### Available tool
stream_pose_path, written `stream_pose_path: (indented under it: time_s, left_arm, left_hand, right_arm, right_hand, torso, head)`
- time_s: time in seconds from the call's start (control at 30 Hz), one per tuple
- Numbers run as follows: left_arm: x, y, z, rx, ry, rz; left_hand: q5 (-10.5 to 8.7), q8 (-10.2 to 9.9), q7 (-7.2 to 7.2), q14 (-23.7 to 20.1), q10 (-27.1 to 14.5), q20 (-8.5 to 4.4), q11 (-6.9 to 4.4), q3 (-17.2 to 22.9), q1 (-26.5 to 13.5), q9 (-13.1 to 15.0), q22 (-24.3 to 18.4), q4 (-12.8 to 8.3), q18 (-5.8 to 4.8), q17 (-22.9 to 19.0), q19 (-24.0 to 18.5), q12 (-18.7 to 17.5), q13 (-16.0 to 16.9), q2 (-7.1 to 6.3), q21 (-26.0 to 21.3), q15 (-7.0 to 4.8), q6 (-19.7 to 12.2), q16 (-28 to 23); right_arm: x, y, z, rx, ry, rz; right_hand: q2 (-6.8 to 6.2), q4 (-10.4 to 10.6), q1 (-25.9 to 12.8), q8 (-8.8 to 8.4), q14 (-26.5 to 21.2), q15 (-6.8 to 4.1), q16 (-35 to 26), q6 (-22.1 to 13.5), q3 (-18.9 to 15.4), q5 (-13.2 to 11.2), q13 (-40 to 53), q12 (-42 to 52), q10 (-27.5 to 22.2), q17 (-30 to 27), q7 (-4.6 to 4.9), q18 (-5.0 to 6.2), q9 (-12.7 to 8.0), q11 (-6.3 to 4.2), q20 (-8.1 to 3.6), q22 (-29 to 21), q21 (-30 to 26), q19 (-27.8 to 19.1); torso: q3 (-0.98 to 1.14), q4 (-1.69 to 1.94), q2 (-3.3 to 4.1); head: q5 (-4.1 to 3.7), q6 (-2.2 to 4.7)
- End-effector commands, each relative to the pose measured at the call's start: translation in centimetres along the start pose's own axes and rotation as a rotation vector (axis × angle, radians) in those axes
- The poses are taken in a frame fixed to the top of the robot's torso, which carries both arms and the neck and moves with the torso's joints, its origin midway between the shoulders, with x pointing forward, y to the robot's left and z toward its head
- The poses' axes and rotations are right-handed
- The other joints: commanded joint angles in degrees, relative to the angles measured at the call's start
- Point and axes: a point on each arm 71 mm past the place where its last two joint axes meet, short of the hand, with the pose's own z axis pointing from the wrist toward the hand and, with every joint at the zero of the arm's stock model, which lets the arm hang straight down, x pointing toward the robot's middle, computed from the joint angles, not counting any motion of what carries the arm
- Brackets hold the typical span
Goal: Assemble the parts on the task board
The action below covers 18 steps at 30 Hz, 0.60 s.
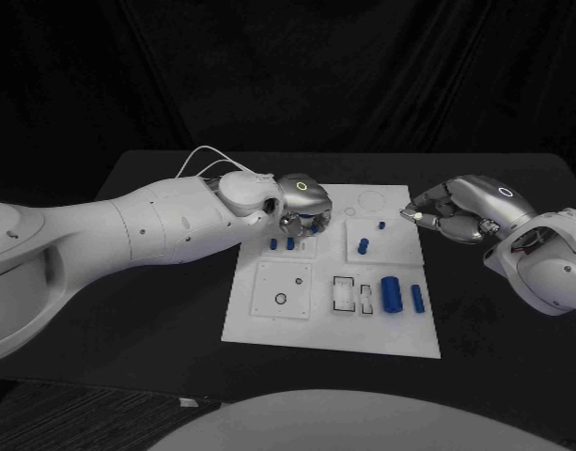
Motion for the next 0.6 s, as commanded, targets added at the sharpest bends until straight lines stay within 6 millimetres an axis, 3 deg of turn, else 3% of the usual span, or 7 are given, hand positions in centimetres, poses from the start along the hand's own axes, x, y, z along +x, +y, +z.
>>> stream_pose_path:
  time_s: [0.03,0.6]
  left_arm:
    - [-0.3,-0.1,-0.5,0.003,-0.069,0.014]
    - [-2.6,2.0,-4.6,-0.025,-0.165,0.052]
  left_hand:
    - [-0.16,0.17,0.13,1.05,0.63,-0.19,-0.06,-0.1,0.2,-0.01,9.95,-0.38,-0.49,-0.02,0.3,0.18,0.34,0.59,0.35,-0.16,-0.05,-0.11]
    - [-2.44,0.46,-0.14,0.93,0.56,-0.05,-0.33,-0.36,-0.3,0.12,9.75,-0.08,-0.37,-0.97,0.07,-0.18,0.33,0.85,-0.38,-0.08,0.63,-0.82]
  right_arm:
    - [0.1,-0.1,-0.1,0.01,0.004,-0.001]
    - [0.1,-0.3,-0.1,0.013,0.006,-0.003]
  right_hand:
    - [0.08,0.0,-0.02,-0.05,5.27,0.37,-0.19,0.05,0.16,-0.28,15.04,0.07,5.99,11.41,0.0,-0.12,0.02,0.07,0.36,13.45,-0.08,3.84]
    - [0.07,0.0,-0.02,-0.12,5.27,0.36,-0.2,-0.05,0.16,-0.3,15.04,0.07,5.99,11.39,-0.01,-0.13,-0.01,0.06,0.36,13.45,-0.07,3.84]
  torso:
    - [0.01,0.01,-0.03]
    - [0.02,0.11,-0.17]
  head:
    - [-0.1,-0.01]
    - [0.22,-0.01]
